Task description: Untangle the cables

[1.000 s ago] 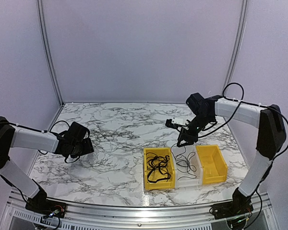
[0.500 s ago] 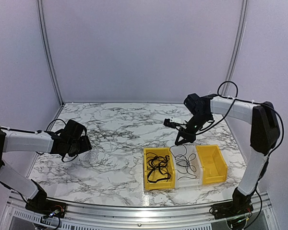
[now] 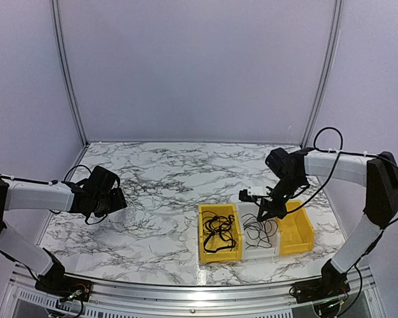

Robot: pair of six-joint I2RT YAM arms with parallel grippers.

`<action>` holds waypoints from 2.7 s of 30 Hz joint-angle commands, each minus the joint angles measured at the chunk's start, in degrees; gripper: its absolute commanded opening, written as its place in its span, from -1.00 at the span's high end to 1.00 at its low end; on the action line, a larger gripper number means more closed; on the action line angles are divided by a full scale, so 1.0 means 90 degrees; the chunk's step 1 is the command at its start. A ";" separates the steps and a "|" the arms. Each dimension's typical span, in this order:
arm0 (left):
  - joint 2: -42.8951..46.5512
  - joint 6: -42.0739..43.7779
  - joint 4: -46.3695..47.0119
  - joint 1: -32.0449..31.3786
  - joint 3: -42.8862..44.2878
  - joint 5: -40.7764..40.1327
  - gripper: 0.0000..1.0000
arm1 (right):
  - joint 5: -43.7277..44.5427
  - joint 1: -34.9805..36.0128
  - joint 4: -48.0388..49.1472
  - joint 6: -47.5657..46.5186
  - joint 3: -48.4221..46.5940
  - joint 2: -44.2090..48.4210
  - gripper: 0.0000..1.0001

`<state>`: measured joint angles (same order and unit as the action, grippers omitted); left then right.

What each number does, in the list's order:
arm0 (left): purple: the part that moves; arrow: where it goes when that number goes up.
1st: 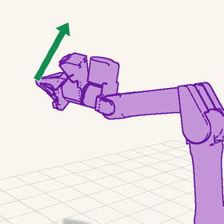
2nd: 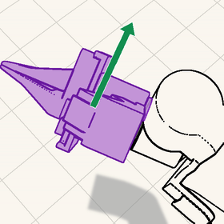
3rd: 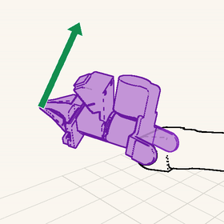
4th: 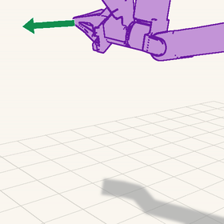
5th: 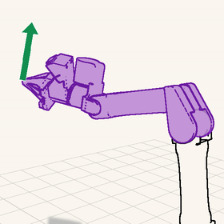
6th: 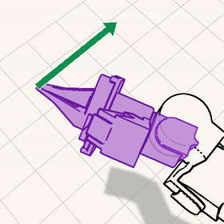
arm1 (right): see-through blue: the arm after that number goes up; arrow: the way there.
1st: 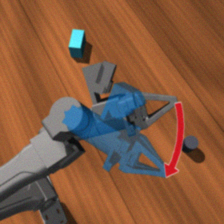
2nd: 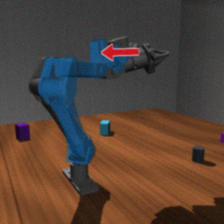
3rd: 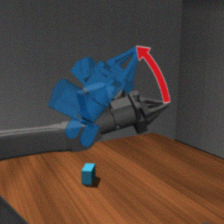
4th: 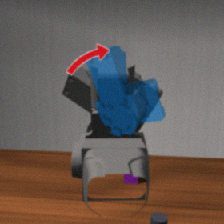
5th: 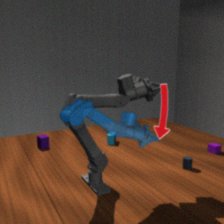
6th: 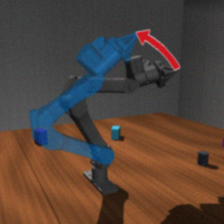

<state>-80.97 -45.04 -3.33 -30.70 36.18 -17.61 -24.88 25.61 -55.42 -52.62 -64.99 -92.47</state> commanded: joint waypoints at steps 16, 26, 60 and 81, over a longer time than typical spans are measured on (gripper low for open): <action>0.1384 0.0877 -0.1521 0.0074 0.0716 -0.0281 -0.52 | 0.1338 0.0516 0.0357 0.0422 -0.0960 0.0375 0.51; 0.1265 0.0778 -0.1888 0.0757 0.1060 0.0866 -0.47 | 0.0912 0.0270 0.0869 0.0903 -0.0707 0.0991 0.31; -0.0556 0.2477 -0.2452 0.0832 0.3023 0.1764 0.93 | 0.0235 0.0249 0.0957 0.0886 -0.1455 0.0799 0.36; 0.1660 0.1748 -0.1046 -0.0568 0.2823 0.2433 0.95 | -0.1888 0.2164 0.4279 0.4309 -0.3576 -0.1362 -0.10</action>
<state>-66.67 -27.03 -16.67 -34.28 61.47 3.86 -39.16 43.86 -23.29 -24.77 -94.11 -103.26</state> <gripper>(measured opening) 0.030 0.547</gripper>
